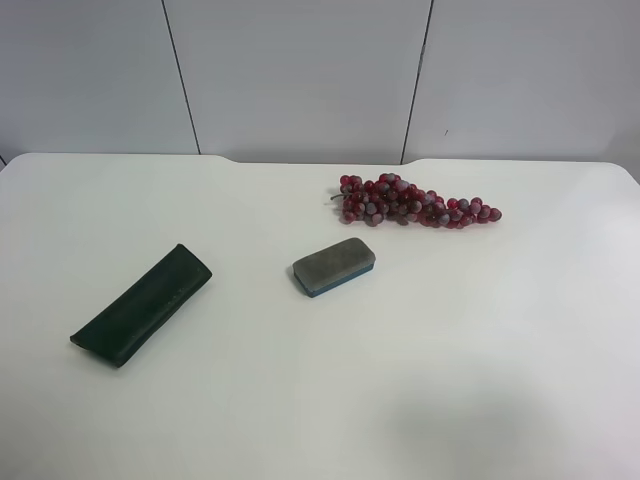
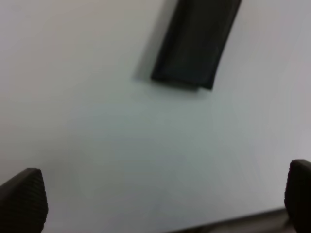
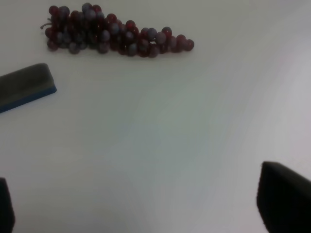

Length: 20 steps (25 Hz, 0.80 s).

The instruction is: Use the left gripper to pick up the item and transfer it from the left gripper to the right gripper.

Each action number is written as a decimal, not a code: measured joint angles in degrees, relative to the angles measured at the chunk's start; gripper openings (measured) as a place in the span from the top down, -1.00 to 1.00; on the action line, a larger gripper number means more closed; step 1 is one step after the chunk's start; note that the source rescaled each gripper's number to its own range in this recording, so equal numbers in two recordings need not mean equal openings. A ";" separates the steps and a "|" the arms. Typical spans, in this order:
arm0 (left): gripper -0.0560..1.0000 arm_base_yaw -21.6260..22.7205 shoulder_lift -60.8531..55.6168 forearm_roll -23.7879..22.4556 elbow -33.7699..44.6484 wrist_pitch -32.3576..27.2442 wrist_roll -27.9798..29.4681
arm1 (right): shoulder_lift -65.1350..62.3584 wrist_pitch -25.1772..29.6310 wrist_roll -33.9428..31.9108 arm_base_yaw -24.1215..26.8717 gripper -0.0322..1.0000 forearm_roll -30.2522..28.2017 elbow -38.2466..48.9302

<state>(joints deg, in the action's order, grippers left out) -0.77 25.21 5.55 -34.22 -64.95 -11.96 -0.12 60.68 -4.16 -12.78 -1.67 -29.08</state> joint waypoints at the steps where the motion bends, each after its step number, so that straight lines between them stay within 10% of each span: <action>1: -1.00 -0.59 2.91 0.00 -0.21 0.55 -0.86 | 0.00 0.00 0.00 0.00 -1.00 0.00 0.00; 20: -1.00 -17.29 50.39 -12.25 -3.49 23.75 2.89 | 0.00 0.00 0.00 0.00 -1.00 0.00 0.00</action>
<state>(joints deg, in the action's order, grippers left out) -18.07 75.60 -6.70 -37.71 -41.20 -9.06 -0.12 60.68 -4.16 -12.78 -1.67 -29.08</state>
